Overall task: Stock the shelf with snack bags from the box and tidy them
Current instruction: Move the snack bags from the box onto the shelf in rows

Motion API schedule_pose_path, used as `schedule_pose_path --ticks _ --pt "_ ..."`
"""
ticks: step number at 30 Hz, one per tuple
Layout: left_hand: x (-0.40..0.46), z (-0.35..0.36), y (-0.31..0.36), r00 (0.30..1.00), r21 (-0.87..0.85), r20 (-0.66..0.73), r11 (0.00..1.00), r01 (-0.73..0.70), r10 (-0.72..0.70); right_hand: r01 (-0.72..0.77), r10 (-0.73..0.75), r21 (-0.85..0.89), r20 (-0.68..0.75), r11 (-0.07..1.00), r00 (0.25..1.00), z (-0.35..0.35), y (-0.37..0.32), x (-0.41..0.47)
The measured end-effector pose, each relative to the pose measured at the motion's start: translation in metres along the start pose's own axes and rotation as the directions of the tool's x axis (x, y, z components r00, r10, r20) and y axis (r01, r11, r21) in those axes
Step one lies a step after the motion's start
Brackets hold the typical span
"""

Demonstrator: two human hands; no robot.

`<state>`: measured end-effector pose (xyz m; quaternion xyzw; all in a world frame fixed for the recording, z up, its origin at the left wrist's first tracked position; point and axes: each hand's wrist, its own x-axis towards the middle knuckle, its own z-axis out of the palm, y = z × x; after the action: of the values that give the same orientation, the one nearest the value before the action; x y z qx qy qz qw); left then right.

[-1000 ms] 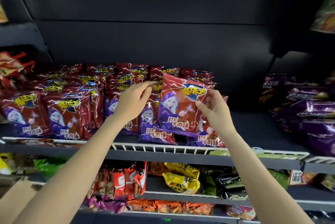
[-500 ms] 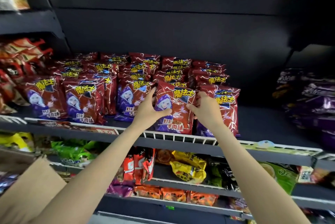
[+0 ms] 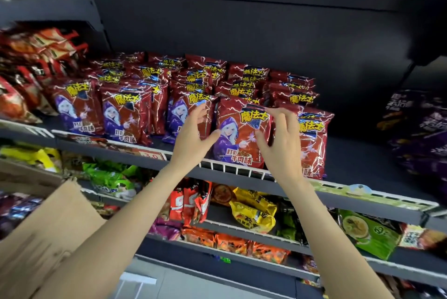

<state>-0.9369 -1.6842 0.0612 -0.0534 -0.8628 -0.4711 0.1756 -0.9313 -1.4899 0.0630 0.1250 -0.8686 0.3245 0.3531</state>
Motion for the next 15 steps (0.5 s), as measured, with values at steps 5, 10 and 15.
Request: schedule_pose_path --ticks 5,10,15 --pt "-0.05 -0.08 -0.004 0.943 0.293 -0.148 0.924 -0.246 0.298 0.234 -0.275 0.216 0.184 0.948 0.944 0.008 -0.045 -0.01" --pt "-0.125 -0.178 -0.033 0.906 0.545 -0.273 0.828 -0.133 0.324 0.322 -0.465 0.339 0.574 0.884 0.674 0.04 -0.12 -0.018" --pt "-0.198 -0.3 -0.088 0.987 0.692 -0.132 0.704 0.16 -0.095 0.391 -0.631 0.504 0.695 0.77 0.344 0.11 -0.211 -0.024"
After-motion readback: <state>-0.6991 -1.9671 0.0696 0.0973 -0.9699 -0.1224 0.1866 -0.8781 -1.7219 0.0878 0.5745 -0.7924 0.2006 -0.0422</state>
